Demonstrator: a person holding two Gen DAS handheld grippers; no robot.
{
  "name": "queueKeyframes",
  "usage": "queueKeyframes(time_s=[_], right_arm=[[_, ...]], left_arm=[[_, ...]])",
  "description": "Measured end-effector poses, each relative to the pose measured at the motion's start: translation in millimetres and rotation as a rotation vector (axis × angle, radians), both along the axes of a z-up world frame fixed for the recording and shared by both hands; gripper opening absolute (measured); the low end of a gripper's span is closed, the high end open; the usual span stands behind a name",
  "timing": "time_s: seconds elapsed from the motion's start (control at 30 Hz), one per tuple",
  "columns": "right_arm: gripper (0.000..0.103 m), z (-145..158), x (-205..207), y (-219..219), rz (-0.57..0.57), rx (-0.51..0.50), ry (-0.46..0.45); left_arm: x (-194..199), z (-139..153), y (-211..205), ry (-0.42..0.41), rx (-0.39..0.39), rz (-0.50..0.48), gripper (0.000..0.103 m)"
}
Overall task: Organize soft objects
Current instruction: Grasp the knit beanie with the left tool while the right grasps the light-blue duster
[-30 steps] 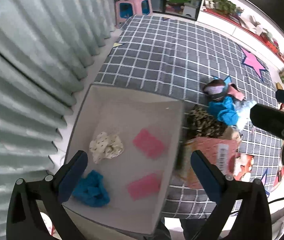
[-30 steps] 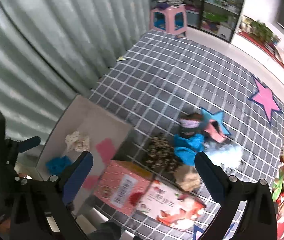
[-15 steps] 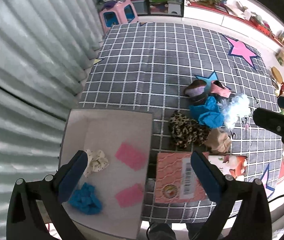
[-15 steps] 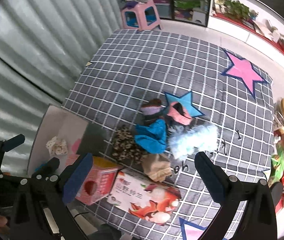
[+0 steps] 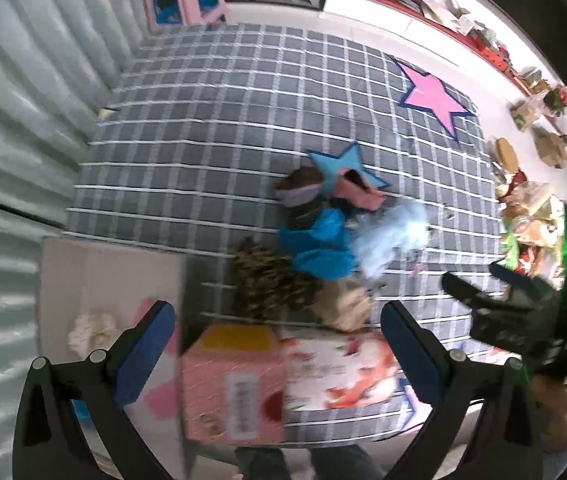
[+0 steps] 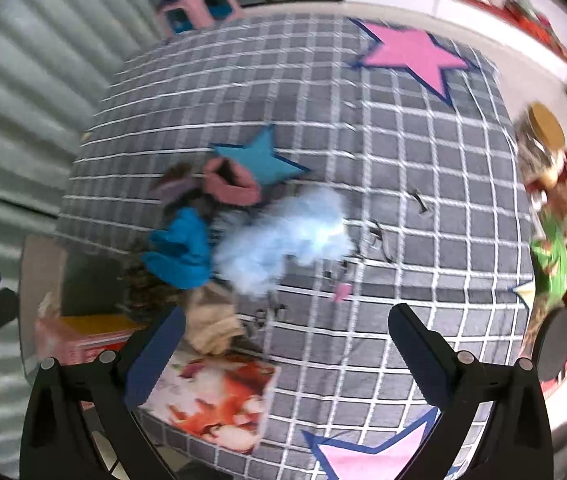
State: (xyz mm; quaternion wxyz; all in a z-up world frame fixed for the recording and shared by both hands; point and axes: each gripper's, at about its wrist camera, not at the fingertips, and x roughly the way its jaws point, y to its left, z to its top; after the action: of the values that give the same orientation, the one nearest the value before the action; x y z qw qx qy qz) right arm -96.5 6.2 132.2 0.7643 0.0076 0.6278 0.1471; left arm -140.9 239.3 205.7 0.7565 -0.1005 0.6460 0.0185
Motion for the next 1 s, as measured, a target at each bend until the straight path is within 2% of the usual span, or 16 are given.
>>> queueKeyframes(time_s=[0.13,0.3,0.4,0.6,0.77,0.83,0.87,0.9,0.93,1.0], right_arm=[[0.102,-23.7,14.5,-15.8,-0.041,0.011,0.058],[0.102,-53.9,31.4,-13.3,-0.078,0.077,0.132],[0.102,-74.4,42.0,-5.1,-0.101,0.107,0.17],[0.102,-97.2,55.5,26.1,-0.04,0.093,0.167],[0.102,-111.7,61.7,41.9,-0.003,0.062,0.153],[0.093,-114.7,63.8,42.9,-0.001,0.054,0.141],[0.072,-115.2,64.0,43.0,0.0,0.058,0.137],[0.059,-116.1,65.1,41.4,0.002,0.067,0.138],[0.057,-117.5,65.8,39.6,0.001,0.081,0.145],[0.034,-117.3,66.8,34.2,0.004,0.11,0.152]], left_arm=[[30.4,-15.0,-14.7,0.043,0.009,0.006,0.103],[62.1,-47.2,-14.8,0.125,0.003,0.053,0.103],[79.3,-70.6,-10.0,0.175,0.025,0.08,0.103],[106.1,-123.0,-1.0,0.288,0.081,0.115,0.103],[116.6,-153.0,2.9,0.335,0.08,0.131,0.103],[118.4,-161.1,3.8,0.345,0.081,0.139,0.103],[118.8,-163.8,4.2,0.348,0.086,0.144,0.103],[119.7,-166.6,4.6,0.35,0.093,0.152,0.103],[120.7,-169.3,5.3,0.352,0.087,0.156,0.101],[123.1,-175.0,4.7,0.358,0.042,0.162,0.093]])
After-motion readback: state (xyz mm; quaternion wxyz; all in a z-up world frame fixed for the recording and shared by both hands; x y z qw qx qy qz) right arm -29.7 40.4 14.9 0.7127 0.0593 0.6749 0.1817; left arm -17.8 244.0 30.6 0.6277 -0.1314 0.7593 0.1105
